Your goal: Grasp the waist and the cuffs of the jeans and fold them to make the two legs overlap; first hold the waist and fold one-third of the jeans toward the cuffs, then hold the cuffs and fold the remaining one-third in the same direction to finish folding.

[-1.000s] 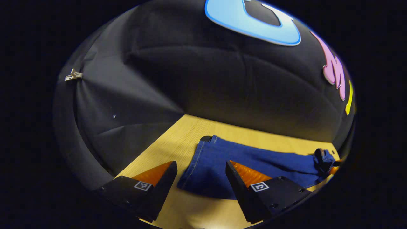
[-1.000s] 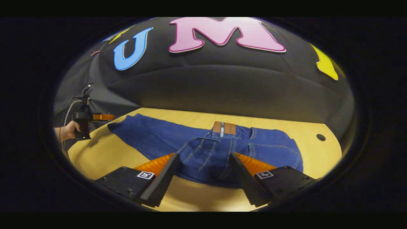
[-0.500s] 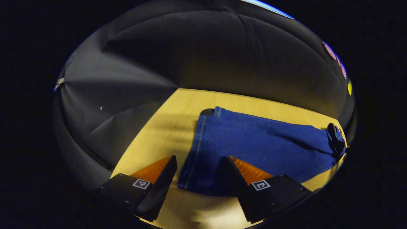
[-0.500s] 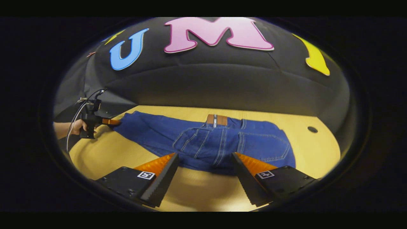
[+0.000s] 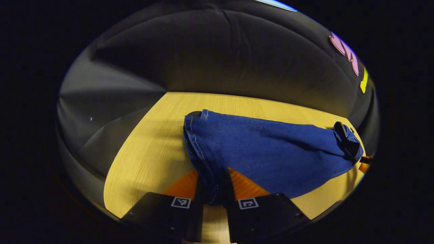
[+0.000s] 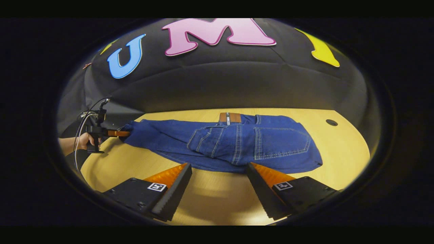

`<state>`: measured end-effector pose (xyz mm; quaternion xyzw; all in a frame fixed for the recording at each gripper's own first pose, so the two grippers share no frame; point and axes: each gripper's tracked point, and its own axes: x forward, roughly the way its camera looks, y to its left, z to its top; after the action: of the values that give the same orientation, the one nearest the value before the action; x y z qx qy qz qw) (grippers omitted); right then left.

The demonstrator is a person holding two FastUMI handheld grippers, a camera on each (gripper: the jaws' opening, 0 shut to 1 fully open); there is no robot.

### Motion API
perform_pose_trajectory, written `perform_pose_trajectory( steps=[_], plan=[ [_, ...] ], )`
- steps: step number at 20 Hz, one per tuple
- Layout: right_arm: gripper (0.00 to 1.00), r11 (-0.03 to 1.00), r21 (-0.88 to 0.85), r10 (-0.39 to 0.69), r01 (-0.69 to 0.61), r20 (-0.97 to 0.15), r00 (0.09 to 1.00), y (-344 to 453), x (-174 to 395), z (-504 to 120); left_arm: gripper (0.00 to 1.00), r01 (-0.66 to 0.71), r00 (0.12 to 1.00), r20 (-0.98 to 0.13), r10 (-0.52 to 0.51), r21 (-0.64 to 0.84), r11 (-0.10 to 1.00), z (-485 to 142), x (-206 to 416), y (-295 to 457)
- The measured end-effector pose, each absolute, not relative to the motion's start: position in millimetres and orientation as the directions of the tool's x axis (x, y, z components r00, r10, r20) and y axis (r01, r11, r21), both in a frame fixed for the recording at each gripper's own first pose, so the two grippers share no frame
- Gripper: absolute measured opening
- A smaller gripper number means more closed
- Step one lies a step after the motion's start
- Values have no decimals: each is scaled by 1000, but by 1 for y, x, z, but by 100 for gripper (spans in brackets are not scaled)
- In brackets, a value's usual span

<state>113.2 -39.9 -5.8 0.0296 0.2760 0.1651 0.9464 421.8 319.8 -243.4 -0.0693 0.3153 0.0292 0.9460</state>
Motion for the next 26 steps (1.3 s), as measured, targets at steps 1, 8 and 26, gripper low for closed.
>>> perform_pose_trajectory(
  steps=[1, 8, 26],
  plan=[
    [99, 945, 144, 325, -293, -508, 798, -43, 113, -3, 24, -98, 798, -602, 3, -124, 987, -243, 423, 317],
    [99, 953, 119, 301, -279, -488, 819, -63, 109, 11, 7, -165, 808, -590, -4, -233, 958, -233, 420, 308],
    [98, 995, 97, 46, -6, -417, 908, -273, 80, 76, 6, 109, 944, -293, -151, -157, 982, 41, 383, 80]
  ],
)
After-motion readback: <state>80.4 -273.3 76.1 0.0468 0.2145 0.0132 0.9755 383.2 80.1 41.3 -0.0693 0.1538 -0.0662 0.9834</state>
